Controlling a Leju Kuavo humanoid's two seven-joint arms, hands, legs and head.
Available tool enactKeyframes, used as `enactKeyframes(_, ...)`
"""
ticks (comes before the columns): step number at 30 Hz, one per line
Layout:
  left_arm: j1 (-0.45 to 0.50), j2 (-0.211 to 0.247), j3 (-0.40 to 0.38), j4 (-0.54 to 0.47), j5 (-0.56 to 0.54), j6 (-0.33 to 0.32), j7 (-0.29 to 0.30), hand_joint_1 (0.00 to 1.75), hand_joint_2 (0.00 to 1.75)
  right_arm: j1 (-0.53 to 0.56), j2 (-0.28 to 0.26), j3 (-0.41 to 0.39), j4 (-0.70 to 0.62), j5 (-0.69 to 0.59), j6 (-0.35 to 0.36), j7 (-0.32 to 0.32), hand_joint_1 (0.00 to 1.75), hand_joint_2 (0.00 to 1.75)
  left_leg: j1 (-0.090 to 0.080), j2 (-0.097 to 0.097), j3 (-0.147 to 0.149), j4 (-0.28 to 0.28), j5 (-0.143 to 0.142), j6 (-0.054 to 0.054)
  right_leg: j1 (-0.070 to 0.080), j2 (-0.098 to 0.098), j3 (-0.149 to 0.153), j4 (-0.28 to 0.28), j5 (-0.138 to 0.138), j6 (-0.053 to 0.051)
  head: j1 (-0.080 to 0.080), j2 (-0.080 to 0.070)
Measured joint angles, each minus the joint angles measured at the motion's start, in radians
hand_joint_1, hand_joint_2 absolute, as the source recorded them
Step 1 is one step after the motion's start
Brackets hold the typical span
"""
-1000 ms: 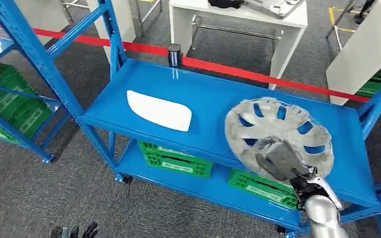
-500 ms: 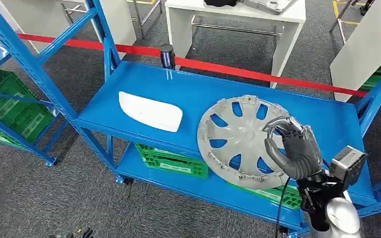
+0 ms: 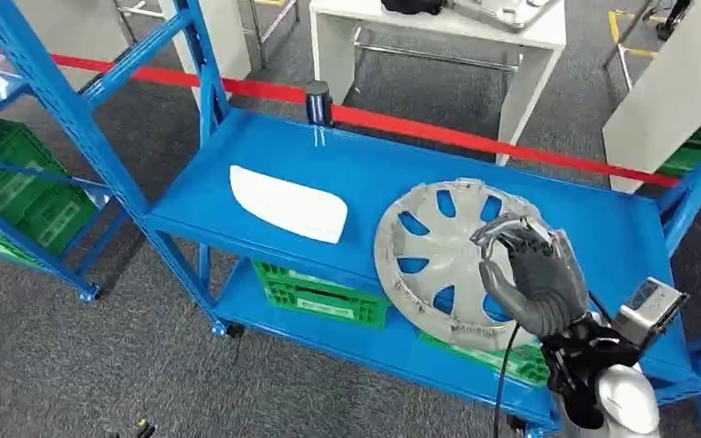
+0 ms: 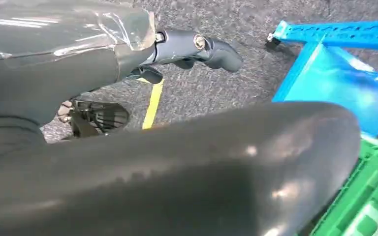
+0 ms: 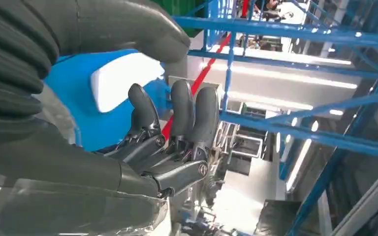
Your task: Take the parts from the cabinet and place them on the table.
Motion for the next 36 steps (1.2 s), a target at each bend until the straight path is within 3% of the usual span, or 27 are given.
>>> enactKeyframes(1, 0.000, -0.005, 0.005, -0.005, -0.001, -0.006, 0.000, 0.00, 0.00, 0.002, 0.000, 0.005, -0.002, -0.003, 0.007, 0.006, 1.75, 1.75, -0.001, 0.000, -0.002, 0.000, 0.000, 0.000, -0.001, 0.000, -0.041, 0.087, -0.031, 0.001, 0.000, 0.000)
enactKeyframes(2, 0.000, -0.008, 0.010, -0.008, -0.005, -0.010, 0.000, 0.00, 0.00, 0.004, -0.001, 0.011, -0.003, -0.005, 0.012, 0.013, 1.75, 1.75, -0.001, 0.000, -0.002, 0.001, 0.000, 0.000, -0.003, 0.000, -0.067, 0.141, -0.043, 0.008, 0.000, 0.000)
enactKeyframes(3, 0.000, -0.010, 0.015, -0.010, -0.010, -0.014, 0.000, 0.00, 0.00, 0.008, -0.003, 0.017, -0.008, -0.005, 0.018, 0.021, 1.75, 1.75, -0.001, 0.000, -0.001, 0.001, -0.001, -0.001, -0.006, 0.000, -0.065, 0.133, -0.034, 0.016, -0.001, 0.000)
enactKeyframes(4, 0.000, -0.012, 0.021, -0.013, -0.015, -0.019, -0.002, 0.00, 0.00, 0.013, -0.010, 0.028, -0.015, -0.002, 0.029, 0.027, 1.75, 1.75, -0.001, -0.002, 0.001, 0.002, -0.001, -0.002, -0.010, 0.000, -0.036, 0.075, -0.006, 0.028, 0.000, 0.000)
enactKeyframes(6, -0.001, -0.016, 0.028, -0.013, -0.029, -0.024, -0.013, 0.00, 0.00, 0.019, -0.024, 0.048, -0.028, 0.024, 0.045, 0.027, 1.75, 1.75, 0.001, -0.005, 0.002, 0.010, -0.007, -0.010, -0.018, -0.002, 0.059, -0.116, 0.066, 0.049, 0.000, 0.000)
enactKeyframes(7, -0.001, -0.017, 0.032, -0.014, -0.034, -0.027, -0.018, 0.00, 0.00, 0.022, -0.030, 0.059, -0.034, 0.047, 0.045, 0.026, 1.75, 1.75, -0.001, -0.005, -0.002, 0.019, -0.013, -0.019, -0.019, -0.005, 0.086, -0.184, 0.076, 0.043, 0.000, 0.000)
enactKeyframes(8, -0.002, -0.018, 0.040, -0.018, -0.042, -0.031, -0.023, 0.00, 0.00, 0.030, -0.036, 0.072, -0.037, 0.091, 0.040, 0.024, 1.75, 1.75, -0.006, -0.006, -0.005, 0.026, -0.019, -0.026, -0.014, -0.001, 0.092, -0.183, 0.081, 0.028, -0.002, 0.000)
enactKeyframes(10, -0.003, -0.026, 0.055, -0.030, -0.054, -0.041, -0.029, 0.00, 0.00, 0.041, -0.054, 0.096, -0.043, 0.222, 0.010, 0.025, 1.75, 1.75, -0.004, -0.004, -0.007, 0.023, -0.017, -0.031, -0.007, 0.000, 0.089, -0.178, 0.080, 0.015, -0.002, 0.000)
enactKeyframes(11, -0.005, -0.030, 0.063, -0.040, -0.061, -0.046, -0.029, 0.00, 1.75, 0.045, -0.063, 0.109, -0.045, 0.293, -0.008, 0.026, 0.00, 0.00, -0.002, -0.004, -0.007, 0.024, -0.017, -0.035, -0.007, 0.001, 0.088, -0.179, 0.082, 0.008, -0.002, 0.000)
enactKeyframes(12, -0.005, -0.032, 0.070, -0.052, -0.064, -0.052, -0.029, 0.00, 1.75, 0.047, -0.070, 0.121, -0.048, 0.361, -0.026, 0.026, 0.00, 0.00, 0.000, -0.004, -0.011, 0.031, -0.024, -0.041, -0.017, 0.001, 0.089, -0.182, 0.085, 0.002, -0.002, 0.000)
enactKeyframes(13, -0.006, -0.040, 0.077, -0.062, -0.065, -0.055, -0.031, 0.00, 1.75, 0.047, -0.080, 0.135, -0.054, 0.428, -0.046, 0.027, 0.00, 0.00, 0.001, -0.003, -0.023, 0.056, -0.045, -0.047, -0.017, 0.001, 0.091, -0.182, 0.084, -0.003, -0.004, 0.000)
enactKeyframes(15, -0.008, -0.047, 0.084, -0.078, -0.089, -0.051, -0.035, 0.00, 1.75, 0.048, -0.093, 0.158, -0.056, 0.496, -0.065, 0.029, 0.00, 0.00, 0.006, -0.003, -0.084, 0.191, -0.119, -0.055, -0.015, 0.000, 0.089, -0.182, 0.084, -0.009, -0.007, 0.000)
enactKeyframes(16, -0.008, -0.050, 0.085, -0.084, -0.100, -0.048, -0.039, 0.00, 0.00, 0.049, -0.100, 0.170, -0.056, 0.526, -0.068, 0.031, 0.00, 0.00, 0.007, -0.003, -0.125, 0.276, -0.154, -0.058, -0.013, 0.000, 0.088, -0.182, 0.084, -0.012, -0.007, 0.000)
enactKeyframes(17, -0.008, -0.052, 0.085, -0.089, -0.107, -0.043, -0.048, 0.00, 0.00, 0.052, -0.108, 0.187, -0.056, 0.560, -0.071, 0.037, 0.00, 1.75, 0.007, -0.003, -0.158, 0.342, -0.173, -0.059, -0.011, 0.000, 0.088, -0.181, 0.084, -0.013, -0.007, 0.000)
enactKeyframes(18, -0.009, -0.054, 0.085, -0.090, -0.107, -0.042, -0.056, 0.00, 0.00, 0.055, -0.116, 0.200, -0.056, 0.590, -0.072, 0.046, 0.00, 1.75, 0.007, -0.003, -0.164, 0.352, -0.163, -0.058, -0.010, 0.000, 0.088, -0.181, 0.084, -0.013, -0.007, 0.000)
enactKeyframes(19, -0.010, -0.055, 0.087, -0.090, -0.108, -0.042, -0.061, 0.00, 0.00, 0.055, -0.125, 0.215, -0.056, 0.622, -0.072, 0.059, 0.00, 1.75, 0.007, -0.003, -0.147, 0.314, -0.132, -0.055, -0.008, 0.001, 0.089, -0.181, 0.084, -0.013, -0.007, 0.000)
enactKeyframes(22, -0.018, -0.055, 0.097, -0.090, -0.116, -0.042, -0.068, 0.00, 0.00, 0.054, -0.148, 0.253, -0.058, 0.658, -0.068, 0.095, 0.00, 1.75, 0.003, -0.004, -0.030, 0.076, -0.016, -0.034, -0.004, 0.004, 0.092, -0.182, 0.084, -0.012, -0.008, 0.000)
enactKeyframes(23, -0.021, -0.052, 0.101, -0.091, -0.121, -0.040, -0.068, 0.00, 0.00, 0.054, -0.156, 0.263, -0.059, 0.666, -0.066, 0.106, 0.00, 1.75, -0.004, -0.003, -0.013, 0.043, -0.029, -0.025, 0.001, 0.004, 0.089, -0.179, 0.084, -0.010, -0.006, 0.000)
enactKeyframes(26, -0.025, -0.054, 0.109, -0.091, -0.136, -0.039, -0.067, 0.00, 0.00, 0.058, -0.177, 0.298, -0.067, 0.703, -0.066, 0.141, 0.00, 1.75, -0.010, -0.002, -0.019, 0.037, -0.030, -0.021, -0.002, 0.001, 0.084, -0.183, 0.089, 0.003, -0.006, 0.000)
enactKeyframes(27, -0.027, -0.054, 0.111, -0.091, -0.138, -0.039, -0.068, 0.00, 0.00, 0.058, -0.183, 0.306, -0.073, 0.718, -0.066, 0.154, 0.00, 1.75, -0.007, -0.002, -0.012, 0.023, -0.022, -0.014, 0.003, 0.001, 0.085, -0.184, 0.088, 0.011, -0.007, 0.000)
enactKeyframes(28, -0.027, -0.055, 0.113, -0.091, -0.145, -0.038, -0.070, 0.00, 0.00, 0.059, -0.194, 0.314, -0.077, 0.739, -0.065, 0.170, 0.00, 1.75, 0.000, 0.000, 0.001, 0.011, -0.014, -0.011, -0.001, 0.000, 0.073, -0.164, 0.077, 0.011, -0.006, 0.000)
enactKeyframes(29, -0.029, -0.054, 0.113, -0.090, -0.148, -0.037, -0.072, 0.00, 0.00, 0.057, -0.207, 0.322, -0.079, 0.760, -0.061, 0.187, 0.00, 1.75, 0.000, 0.001, 0.002, 0.008, -0.009, -0.003, -0.002, 0.000, 0.053, -0.116, 0.048, 0.005, -0.003, 0.000)
enactKeyframes(31, -0.032, -0.053, 0.113, -0.085, -0.158, -0.032, -0.076, 0.00, 0.00, 0.059, -0.227, 0.335, -0.079, 0.796, -0.046, 0.217, 0.00, 1.75, -0.002, 0.000, -0.002, 0.008, -0.008, 0.000, -0.004, 0.000, -0.028, 0.056, -0.020, -0.001, -0.004, 0.000)
enactKeyframes(32, -0.032, -0.053, 0.113, -0.082, -0.158, -0.030, -0.076, 0.00, 0.00, 0.060, -0.233, 0.342, -0.079, 0.805, -0.044, 0.221, 0.00, 1.75, -0.002, 0.000, -0.003, 0.009, -0.008, 0.000, -0.005, 0.000, -0.061, 0.122, -0.039, 0.002, -0.004, 0.000)
enactKeyframes(33, -0.032, -0.052, 0.114, -0.077, -0.159, -0.025, -0.079, 0.00, 0.00, 0.059, -0.239, 0.350, -0.079, 0.822, -0.044, 0.231, 0.00, 1.75, -0.002, 0.000, -0.003, 0.010, -0.008, -0.001, -0.008, 0.000, -0.075, 0.146, -0.038, 0.010, -0.005, 0.000)
enactKeyframes(34, -0.033, -0.050, 0.114, -0.070, -0.163, -0.020, -0.082, 0.00, 0.00, 0.059, -0.243, 0.355, -0.077, 0.840, -0.044, 0.239, 0.00, 1.75, -0.002, 0.000, -0.002, 0.010, -0.008, -0.001, -0.013, 0.000, -0.063, 0.119, -0.021, 0.021, -0.004, 0.000)
enactKeyframes(36, -0.036, -0.047, 0.114, -0.054, -0.168, -0.010, -0.090, 0.00, 0.00, 0.052, -0.249, 0.366, -0.071, 0.897, -0.045, 0.260, 0.00, 1.75, 0.000, -0.003, 0.000, 0.016, -0.012, -0.008, -0.023, -0.001, 0.020, -0.049, 0.046, 0.046, -0.004, 0.000)
